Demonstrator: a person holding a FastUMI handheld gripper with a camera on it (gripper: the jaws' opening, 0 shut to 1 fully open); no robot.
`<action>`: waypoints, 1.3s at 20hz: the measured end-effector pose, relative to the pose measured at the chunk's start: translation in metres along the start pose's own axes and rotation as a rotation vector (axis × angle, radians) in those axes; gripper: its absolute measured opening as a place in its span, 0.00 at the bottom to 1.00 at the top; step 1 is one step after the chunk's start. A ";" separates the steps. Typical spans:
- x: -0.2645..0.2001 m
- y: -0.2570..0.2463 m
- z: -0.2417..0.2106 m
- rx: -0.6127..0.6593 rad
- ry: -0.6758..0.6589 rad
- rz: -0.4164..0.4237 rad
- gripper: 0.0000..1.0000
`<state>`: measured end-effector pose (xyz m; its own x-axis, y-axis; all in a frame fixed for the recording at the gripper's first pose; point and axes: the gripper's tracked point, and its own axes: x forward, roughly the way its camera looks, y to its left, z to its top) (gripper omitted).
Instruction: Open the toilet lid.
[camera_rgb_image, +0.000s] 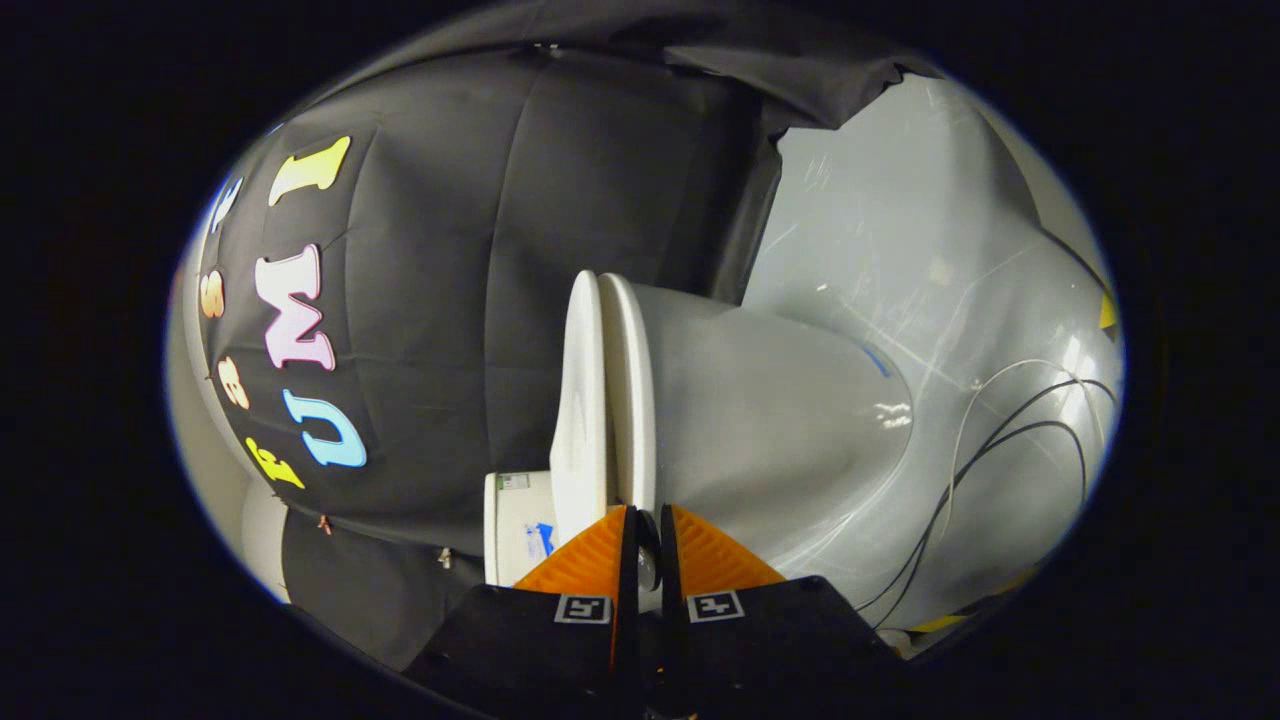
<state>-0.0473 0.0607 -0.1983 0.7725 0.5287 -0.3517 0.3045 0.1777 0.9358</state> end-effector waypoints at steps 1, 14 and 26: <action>0.000 0.000 -0.002 -0.003 0.003 0.008 0.12; -0.003 0.001 -0.003 -0.005 0.003 0.033 0.10; 0.004 0.003 -0.005 -0.111 -0.020 -0.020 0.05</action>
<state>-0.0458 0.0671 -0.1964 0.7786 0.5074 -0.3693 0.2566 0.2796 0.9252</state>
